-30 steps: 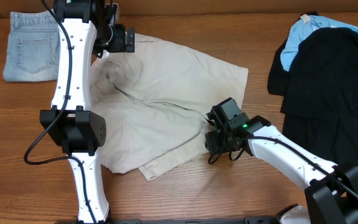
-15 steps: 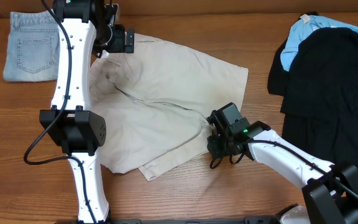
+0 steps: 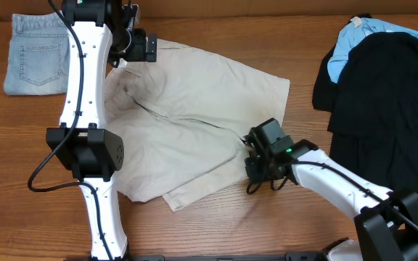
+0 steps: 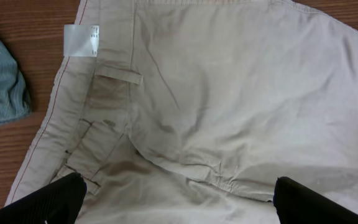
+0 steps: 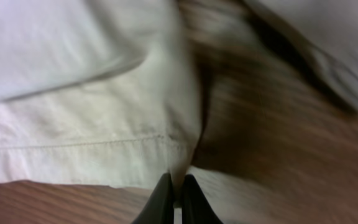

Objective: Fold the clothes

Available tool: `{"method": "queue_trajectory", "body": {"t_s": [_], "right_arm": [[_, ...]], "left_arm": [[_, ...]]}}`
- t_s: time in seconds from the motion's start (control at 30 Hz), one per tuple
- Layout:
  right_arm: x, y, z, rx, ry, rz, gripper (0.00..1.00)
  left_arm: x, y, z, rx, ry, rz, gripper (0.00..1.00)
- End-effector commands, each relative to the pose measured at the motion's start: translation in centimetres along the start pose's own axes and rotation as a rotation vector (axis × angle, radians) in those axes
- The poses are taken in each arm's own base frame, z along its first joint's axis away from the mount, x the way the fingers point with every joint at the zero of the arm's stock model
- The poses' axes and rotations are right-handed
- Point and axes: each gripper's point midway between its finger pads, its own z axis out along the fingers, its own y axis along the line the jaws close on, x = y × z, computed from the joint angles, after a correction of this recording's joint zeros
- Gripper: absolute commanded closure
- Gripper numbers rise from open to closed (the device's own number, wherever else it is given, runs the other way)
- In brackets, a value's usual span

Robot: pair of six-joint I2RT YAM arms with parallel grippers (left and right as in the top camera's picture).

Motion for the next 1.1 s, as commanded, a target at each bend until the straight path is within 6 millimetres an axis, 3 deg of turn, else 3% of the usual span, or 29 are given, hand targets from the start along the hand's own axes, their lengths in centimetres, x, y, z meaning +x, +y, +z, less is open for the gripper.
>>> {"method": "queue_trajectory", "body": {"t_s": [0.0,0.27,0.57,0.63,0.77,0.83,0.93,1.07], "right_arm": [[-2.6,-0.9,-3.1,0.001,-0.026,0.075,0.96],[-5.3,-5.9,-9.9,0.047,-0.042,0.134,0.96],[-7.2,-11.8,-12.0,0.072,-0.161,0.316,0.95],[-7.4,-12.9,-12.6,0.069,-0.182,0.363,0.87],[-9.2,-13.8,-15.2,0.029,-0.266,0.396,0.77],[-10.4,-13.7,-17.1,0.020,-0.311,0.390,0.65],[-12.0,-12.9,-20.5,0.012,-0.368,0.370,0.53],[-12.4,-10.5,-25.2,-0.042,-0.406,0.341,0.48]], "left_arm": [[-0.5,-0.2,-0.9,0.003,-0.030,0.028,0.00],[-0.4,0.9,-0.9,-0.056,-0.027,0.049,0.00],[-0.1,1.8,-1.2,-0.108,-0.017,0.067,0.00],[0.1,2.1,-1.8,-0.124,-0.012,0.065,0.00],[0.5,2.4,-4.2,-0.135,-0.038,0.053,0.00],[0.6,2.6,-6.1,-0.140,-0.070,0.022,0.00],[0.9,2.7,-9.5,-0.140,-0.132,-0.019,0.00],[2.4,2.6,-14.6,-0.151,-0.212,-0.080,0.00]]}}
